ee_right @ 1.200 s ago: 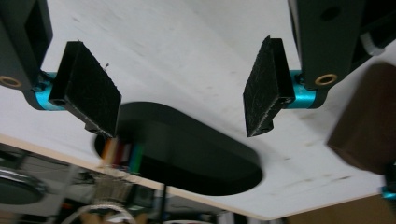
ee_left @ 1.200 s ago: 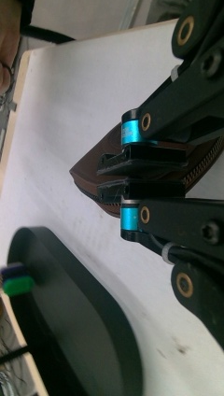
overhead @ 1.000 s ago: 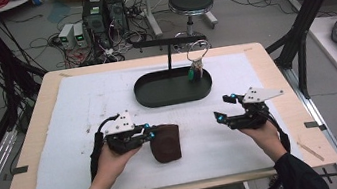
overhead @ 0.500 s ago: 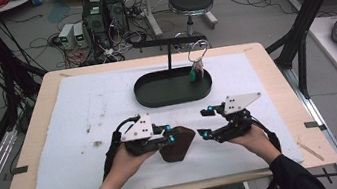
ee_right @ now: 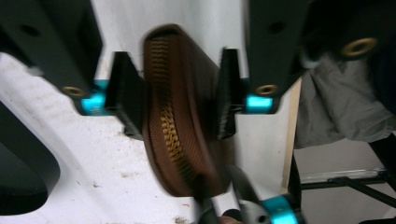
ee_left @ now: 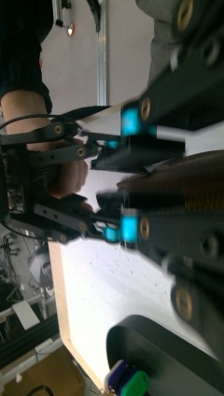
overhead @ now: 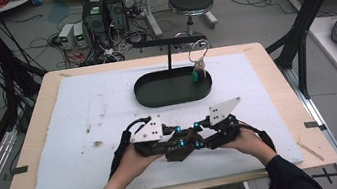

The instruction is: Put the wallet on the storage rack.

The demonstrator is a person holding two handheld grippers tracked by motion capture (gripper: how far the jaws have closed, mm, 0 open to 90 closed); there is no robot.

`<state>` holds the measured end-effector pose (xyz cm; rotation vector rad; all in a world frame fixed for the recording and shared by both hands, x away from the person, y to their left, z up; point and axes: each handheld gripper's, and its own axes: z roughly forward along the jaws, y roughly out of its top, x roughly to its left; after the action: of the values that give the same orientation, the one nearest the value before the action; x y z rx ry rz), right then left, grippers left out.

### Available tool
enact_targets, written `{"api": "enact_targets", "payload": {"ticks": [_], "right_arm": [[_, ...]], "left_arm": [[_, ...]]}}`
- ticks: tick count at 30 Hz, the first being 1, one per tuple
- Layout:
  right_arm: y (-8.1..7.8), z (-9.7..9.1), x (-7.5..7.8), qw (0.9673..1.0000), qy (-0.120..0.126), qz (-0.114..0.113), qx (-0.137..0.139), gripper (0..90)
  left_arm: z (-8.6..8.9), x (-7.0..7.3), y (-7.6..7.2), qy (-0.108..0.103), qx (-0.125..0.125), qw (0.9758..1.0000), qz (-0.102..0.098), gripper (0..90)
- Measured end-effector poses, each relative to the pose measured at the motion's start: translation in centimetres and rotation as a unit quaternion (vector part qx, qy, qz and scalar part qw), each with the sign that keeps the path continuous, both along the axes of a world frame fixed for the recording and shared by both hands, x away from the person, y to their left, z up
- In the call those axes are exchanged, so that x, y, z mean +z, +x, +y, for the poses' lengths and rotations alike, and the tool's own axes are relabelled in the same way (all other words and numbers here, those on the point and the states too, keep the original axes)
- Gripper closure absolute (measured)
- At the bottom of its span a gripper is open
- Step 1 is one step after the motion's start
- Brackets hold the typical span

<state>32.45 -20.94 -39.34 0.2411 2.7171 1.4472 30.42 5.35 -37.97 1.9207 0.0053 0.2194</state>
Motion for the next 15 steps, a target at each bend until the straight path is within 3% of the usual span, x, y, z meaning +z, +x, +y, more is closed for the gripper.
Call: {"api": "enact_targets", "payload": {"ticks": [2,5,9,15], "right_arm": [[0.1,-0.5,-0.1,0.9999,0.001,0.011,0.001,62.5],[0.2,-1.3,-0.5,0.9998,-0.001,0.019,-0.004,62.8],[0.1,-2.0,-0.7,0.9997,-0.008,0.022,-0.004,63.1],[0.4,-2.7,-1.2,0.9992,-0.009,0.037,-0.009,63.5]], "left_arm": [[0.4,-0.2,-0.1,-0.005,0.002,1.0,0.002,67.4],[1.3,-0.6,0.0,0.003,0.019,0.9997,0.015,58.9],[2.6,-1.5,0.3,0.007,0.033,0.9988,0.035,55.0],[3.7,-3.5,0.9,0.03,0.053,0.9945,0.085,47.2]]}}
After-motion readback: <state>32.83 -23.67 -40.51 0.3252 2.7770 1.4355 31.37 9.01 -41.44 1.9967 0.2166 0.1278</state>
